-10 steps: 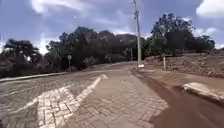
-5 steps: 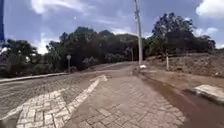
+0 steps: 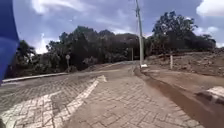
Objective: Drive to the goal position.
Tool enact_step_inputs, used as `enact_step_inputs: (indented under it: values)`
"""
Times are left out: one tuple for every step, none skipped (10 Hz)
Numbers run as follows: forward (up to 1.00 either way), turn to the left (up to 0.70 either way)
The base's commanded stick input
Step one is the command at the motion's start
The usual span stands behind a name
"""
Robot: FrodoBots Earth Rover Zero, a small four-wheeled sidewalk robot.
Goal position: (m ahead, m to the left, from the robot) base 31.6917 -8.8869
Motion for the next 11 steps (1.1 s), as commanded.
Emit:
enact_step_inputs:
  values:
    - [0.7, 0.0]
    - [0.7, 0.0]
    - [0.7, 0.0]
    - [0.7, 0.0]
    - [0.7, 0.0]
    - [0.7, 0.0]
    - [0.85, 0.0]
    - [0.85, 0.0]
    - [0.85, 0.0]
    - [0.85, 0.0]
    - [0.85, 0.0]
